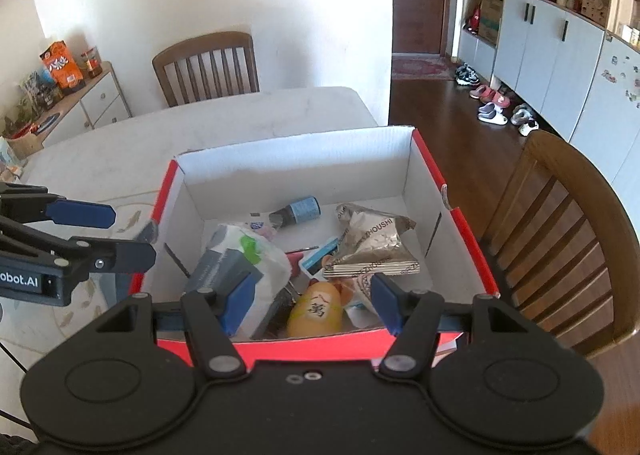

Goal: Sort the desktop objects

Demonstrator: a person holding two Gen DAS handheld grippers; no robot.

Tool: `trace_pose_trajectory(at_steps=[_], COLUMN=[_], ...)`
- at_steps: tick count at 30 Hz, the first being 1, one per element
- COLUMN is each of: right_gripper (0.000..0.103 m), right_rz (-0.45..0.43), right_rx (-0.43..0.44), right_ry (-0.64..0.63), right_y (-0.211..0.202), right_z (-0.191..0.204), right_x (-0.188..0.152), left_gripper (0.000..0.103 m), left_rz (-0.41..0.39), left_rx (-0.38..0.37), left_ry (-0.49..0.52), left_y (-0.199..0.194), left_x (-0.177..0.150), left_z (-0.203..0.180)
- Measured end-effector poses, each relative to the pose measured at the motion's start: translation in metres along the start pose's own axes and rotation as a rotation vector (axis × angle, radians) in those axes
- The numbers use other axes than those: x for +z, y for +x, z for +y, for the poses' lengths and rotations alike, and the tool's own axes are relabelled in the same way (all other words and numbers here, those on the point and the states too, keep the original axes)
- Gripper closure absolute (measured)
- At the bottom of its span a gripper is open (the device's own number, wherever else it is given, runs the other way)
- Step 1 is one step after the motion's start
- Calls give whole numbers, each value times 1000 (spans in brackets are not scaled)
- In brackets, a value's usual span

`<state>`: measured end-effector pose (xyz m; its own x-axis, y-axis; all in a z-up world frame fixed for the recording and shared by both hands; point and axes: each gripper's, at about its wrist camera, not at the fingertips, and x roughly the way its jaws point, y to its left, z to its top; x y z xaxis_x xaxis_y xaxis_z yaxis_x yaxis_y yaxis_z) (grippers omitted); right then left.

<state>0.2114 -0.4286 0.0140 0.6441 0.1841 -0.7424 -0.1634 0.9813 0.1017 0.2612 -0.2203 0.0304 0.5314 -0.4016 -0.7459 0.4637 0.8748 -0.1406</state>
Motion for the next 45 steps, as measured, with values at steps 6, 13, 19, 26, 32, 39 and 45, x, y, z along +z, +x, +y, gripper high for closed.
trace_pose_trajectory(at_steps=[6,13,19,26,32,39,45], right_gripper=[30,28,21,11,5,3,1], right_rz=[-36,-55,-66,-112,-158,-188,-203], right_rx=[-23,-36,-43,-53,-74,-84,-113], right_ry=[13,34,65,76,76,100,113], right_y=[-10,-18,-27,-41,-51,-59,-63], right_z=[15,28,37,49,54,53,54], right_x=[-5,-15,-27,-42,-52,-63,-69], left_gripper=[21,13,3,3,3,3,3], left_rz=[-15,-13,-21,-34,-49,-52,-56], left_rx=[-23,-45,-55,-68,-79,-76,-42], left_ry=[41,72,70,76,76,79,100], left_y=[-12,-22,-31,-40,-45,-47,-47], left_x=[-11,-26,-37,-47,-52,-55,-59], left_z=[3,6,12,16,17,17,12])
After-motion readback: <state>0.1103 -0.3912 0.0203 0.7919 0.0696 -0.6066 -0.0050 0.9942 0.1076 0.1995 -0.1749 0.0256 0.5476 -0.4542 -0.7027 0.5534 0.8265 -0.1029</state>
